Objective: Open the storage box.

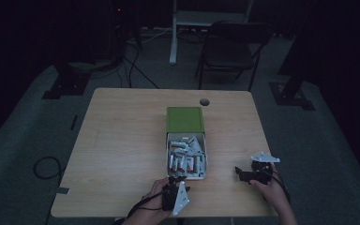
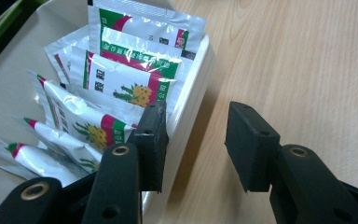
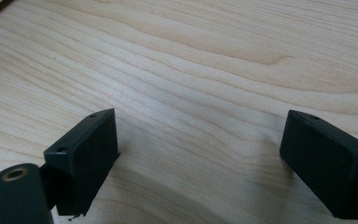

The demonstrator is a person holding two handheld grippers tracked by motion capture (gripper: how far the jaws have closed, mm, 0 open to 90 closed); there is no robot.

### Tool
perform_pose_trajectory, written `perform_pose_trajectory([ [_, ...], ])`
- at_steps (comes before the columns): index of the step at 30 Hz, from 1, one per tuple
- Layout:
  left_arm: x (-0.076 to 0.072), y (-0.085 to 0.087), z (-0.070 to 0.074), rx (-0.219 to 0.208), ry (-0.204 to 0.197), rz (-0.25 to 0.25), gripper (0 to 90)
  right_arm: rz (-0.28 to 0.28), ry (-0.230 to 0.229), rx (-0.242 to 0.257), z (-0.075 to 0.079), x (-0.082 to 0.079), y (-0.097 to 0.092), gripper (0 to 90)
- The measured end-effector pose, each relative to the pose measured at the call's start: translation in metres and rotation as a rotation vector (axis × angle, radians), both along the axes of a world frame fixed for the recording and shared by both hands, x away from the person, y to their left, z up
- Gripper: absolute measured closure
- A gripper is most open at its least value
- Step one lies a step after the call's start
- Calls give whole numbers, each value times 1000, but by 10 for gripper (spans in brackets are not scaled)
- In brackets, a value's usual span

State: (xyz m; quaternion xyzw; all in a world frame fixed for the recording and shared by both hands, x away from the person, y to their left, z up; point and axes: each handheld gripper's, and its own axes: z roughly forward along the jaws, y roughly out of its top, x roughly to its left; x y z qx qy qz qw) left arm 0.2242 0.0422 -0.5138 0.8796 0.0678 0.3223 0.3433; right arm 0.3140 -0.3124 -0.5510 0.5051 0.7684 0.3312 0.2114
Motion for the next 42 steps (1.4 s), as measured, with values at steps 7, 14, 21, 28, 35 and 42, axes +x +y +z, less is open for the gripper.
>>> perform_pose_trajectory([
  [7, -3, 9, -1, -55, 44, -4, 595, 0, 0, 0, 0, 0, 0, 108],
  [14, -4, 21, -5, -87, 73, 23, 595, 0, 0, 0, 0, 0, 0, 108],
  [21, -2, 35, -9, -103, 109, 51, 594, 0, 0, 0, 0, 0, 0, 108],
  [28, -1, 46, -13, -105, 123, 89, 594, 1, 0, 0, 0, 0, 0, 108],
  [35, 1, 60, -14, -134, 149, 128, 594, 1, 0, 0, 0, 0, 0, 108],
  [42, 9, 86, -13, -185, 171, 214, 594, 1, -1, 0, 0, 0, 0, 108],
])
